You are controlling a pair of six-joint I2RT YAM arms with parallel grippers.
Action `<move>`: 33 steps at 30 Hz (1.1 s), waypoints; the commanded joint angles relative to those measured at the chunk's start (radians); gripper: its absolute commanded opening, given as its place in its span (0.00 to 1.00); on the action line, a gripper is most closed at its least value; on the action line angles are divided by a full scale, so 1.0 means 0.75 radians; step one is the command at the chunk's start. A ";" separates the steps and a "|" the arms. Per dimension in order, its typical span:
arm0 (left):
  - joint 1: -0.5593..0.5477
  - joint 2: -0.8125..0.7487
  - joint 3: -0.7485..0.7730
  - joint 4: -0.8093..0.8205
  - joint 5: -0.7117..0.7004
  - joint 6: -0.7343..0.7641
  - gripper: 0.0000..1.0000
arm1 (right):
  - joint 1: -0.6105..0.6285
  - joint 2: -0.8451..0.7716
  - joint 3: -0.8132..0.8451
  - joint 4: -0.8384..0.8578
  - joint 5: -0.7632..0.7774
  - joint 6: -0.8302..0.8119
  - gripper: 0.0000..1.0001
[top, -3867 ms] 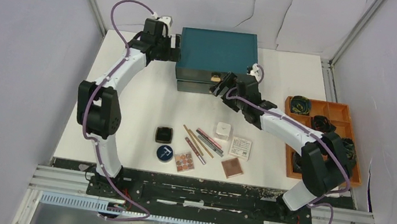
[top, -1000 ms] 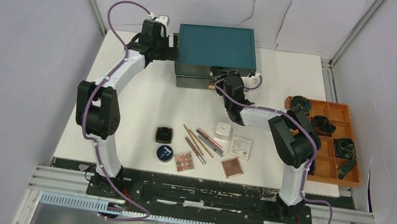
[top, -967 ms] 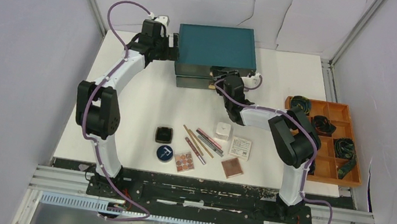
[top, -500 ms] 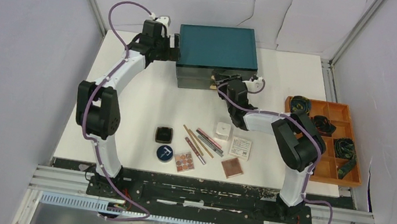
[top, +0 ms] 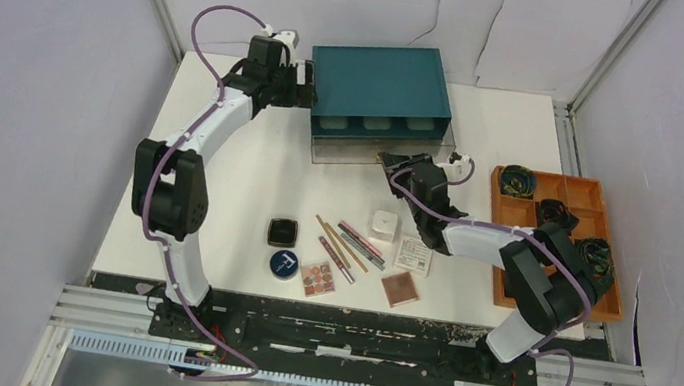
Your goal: Organize the makeup
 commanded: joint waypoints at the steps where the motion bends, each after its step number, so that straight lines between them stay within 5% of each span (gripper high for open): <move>1: 0.033 0.025 -0.017 -0.050 -0.113 0.007 1.00 | -0.031 -0.164 -0.094 -0.118 0.083 -0.049 0.21; 8: 0.034 0.027 -0.016 -0.050 -0.110 0.005 1.00 | -0.030 -0.345 -0.132 -0.307 0.091 -0.162 0.21; 12: 0.036 0.018 -0.017 -0.049 -0.115 0.006 1.00 | -0.032 -0.382 0.014 -0.606 0.033 -0.272 0.67; 16: 0.038 0.009 -0.017 -0.050 -0.115 0.007 1.00 | -0.031 -0.382 0.123 -0.769 -0.009 -0.373 0.87; 26: 0.042 -0.001 -0.016 -0.050 -0.114 0.007 1.00 | -0.029 -0.455 0.359 -1.080 -0.111 -0.728 0.91; 33: 0.042 -0.008 -0.023 -0.049 -0.113 0.007 1.00 | -0.030 -0.549 0.531 -1.595 -0.072 -1.072 0.92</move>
